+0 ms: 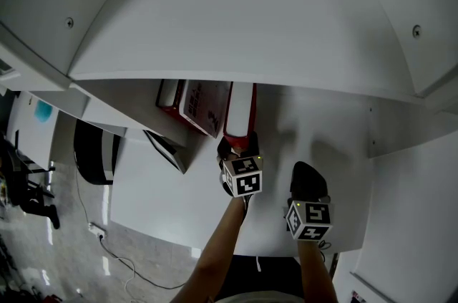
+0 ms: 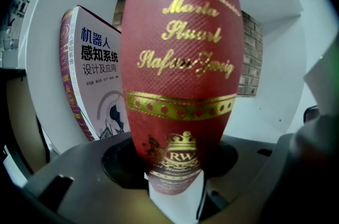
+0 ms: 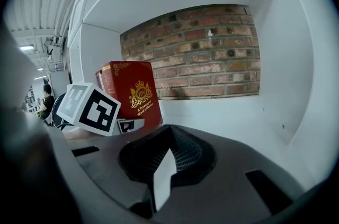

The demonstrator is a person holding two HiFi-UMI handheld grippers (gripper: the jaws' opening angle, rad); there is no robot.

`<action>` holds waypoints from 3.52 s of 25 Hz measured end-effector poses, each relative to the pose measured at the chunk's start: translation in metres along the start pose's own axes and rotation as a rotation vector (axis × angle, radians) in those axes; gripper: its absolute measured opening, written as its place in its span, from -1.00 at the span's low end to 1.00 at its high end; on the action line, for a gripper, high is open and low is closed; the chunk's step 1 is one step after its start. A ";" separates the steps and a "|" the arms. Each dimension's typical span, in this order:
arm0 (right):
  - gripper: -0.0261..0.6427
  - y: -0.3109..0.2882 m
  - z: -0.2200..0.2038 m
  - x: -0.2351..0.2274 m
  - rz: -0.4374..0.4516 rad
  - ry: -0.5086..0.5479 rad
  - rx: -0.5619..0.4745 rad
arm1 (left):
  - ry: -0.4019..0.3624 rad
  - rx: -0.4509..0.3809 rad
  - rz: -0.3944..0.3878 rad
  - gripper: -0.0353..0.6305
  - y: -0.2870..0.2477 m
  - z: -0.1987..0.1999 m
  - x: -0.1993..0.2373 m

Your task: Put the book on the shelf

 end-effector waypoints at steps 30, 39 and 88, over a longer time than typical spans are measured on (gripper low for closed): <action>-0.88 0.021 0.003 0.034 0.074 0.000 -0.025 | 0.071 -0.118 -0.119 -0.04 0.081 -0.006 0.006; -0.88 0.022 0.003 0.040 0.079 -0.008 -0.032 | 0.052 -0.113 -0.114 -0.84 0.083 -0.009 0.016; -0.88 0.001 0.002 0.010 0.029 -0.042 -0.004 | 0.050 -0.060 -0.126 -0.85 0.022 0.013 -0.003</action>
Point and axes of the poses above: the fingertips, and each gripper's own axes: y backward along the fingers, x to its left, z out of its top, the point moved 2 cm from there along y, backward along the fingers, and after that the axes turned 4 degrees about z, right-handed, at the moved point
